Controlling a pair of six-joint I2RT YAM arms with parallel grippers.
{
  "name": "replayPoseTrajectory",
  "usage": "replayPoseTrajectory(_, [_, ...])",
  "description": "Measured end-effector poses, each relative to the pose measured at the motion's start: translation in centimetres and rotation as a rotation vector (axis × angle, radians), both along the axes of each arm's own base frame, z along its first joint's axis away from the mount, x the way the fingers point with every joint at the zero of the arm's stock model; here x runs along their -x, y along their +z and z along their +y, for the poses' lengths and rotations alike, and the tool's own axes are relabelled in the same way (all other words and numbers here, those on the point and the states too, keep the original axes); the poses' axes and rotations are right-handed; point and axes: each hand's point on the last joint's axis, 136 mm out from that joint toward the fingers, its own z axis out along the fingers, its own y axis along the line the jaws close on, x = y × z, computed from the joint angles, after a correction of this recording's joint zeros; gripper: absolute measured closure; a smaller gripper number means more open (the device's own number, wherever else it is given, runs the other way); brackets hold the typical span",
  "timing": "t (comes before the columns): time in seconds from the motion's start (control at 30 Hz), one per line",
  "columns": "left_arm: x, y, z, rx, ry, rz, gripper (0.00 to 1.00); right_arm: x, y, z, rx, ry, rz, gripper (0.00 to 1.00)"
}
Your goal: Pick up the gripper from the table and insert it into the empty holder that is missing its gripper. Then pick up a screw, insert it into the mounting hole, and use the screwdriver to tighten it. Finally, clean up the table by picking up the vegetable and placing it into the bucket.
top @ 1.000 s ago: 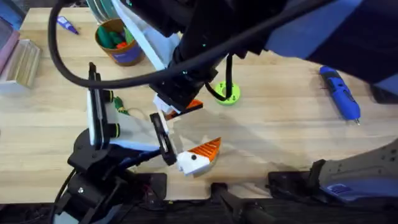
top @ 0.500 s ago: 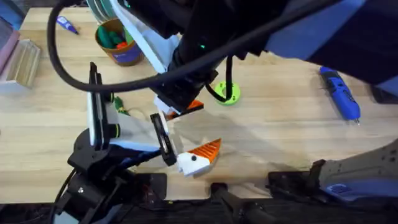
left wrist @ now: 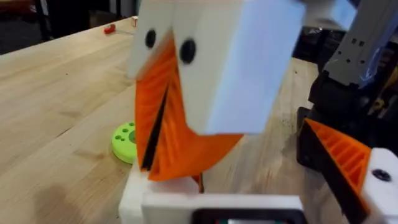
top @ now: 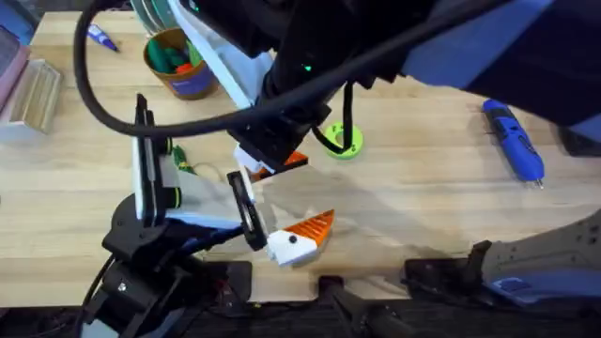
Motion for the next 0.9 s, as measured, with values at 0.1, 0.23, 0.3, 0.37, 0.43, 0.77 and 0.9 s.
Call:
replayPoseTrajectory(0.1, [0.0, 0.0, 0.0, 0.000, -0.003, 0.001, 0.013, 0.1, 0.0, -0.1, 0.005, 0.000, 0.003, 0.995])
replayPoseTrajectory(0.23, [0.2, 0.0, -0.1, 0.000, -0.013, 0.001, 0.014, 0.2, -0.1, -0.3, 0.011, -0.001, 0.012, 0.995])
replayPoseTrajectory(0.3, [0.2, 0.0, -0.1, 0.000, -0.013, 0.001, 0.014, 0.2, 0.0, -0.3, 0.010, -0.001, 0.014, 0.995])
replayPoseTrajectory(0.37, [0.2, 0.0, -0.1, 0.000, -0.013, 0.000, 0.014, 0.2, 0.0, -0.3, 0.010, -0.002, 0.014, 0.995])
replayPoseTrajectory(0.43, [0.2, 0.0, -0.1, 0.000, -0.013, 0.000, 0.014, 0.2, 0.0, -0.4, 0.010, -0.002, 0.015, 0.995])
replayPoseTrajectory(0.77, [0.1, 0.0, -0.1, -0.001, -0.007, -0.003, 0.014, 0.0, 0.2, -1.3, 0.028, -0.017, 0.013, 0.230])
replayPoseTrajectory(0.9, [0.1, 0.0, -0.1, -0.003, -0.004, -0.007, 0.014, -0.8, 0.7, -2.0, 0.019, -0.045, 0.006, 0.120])
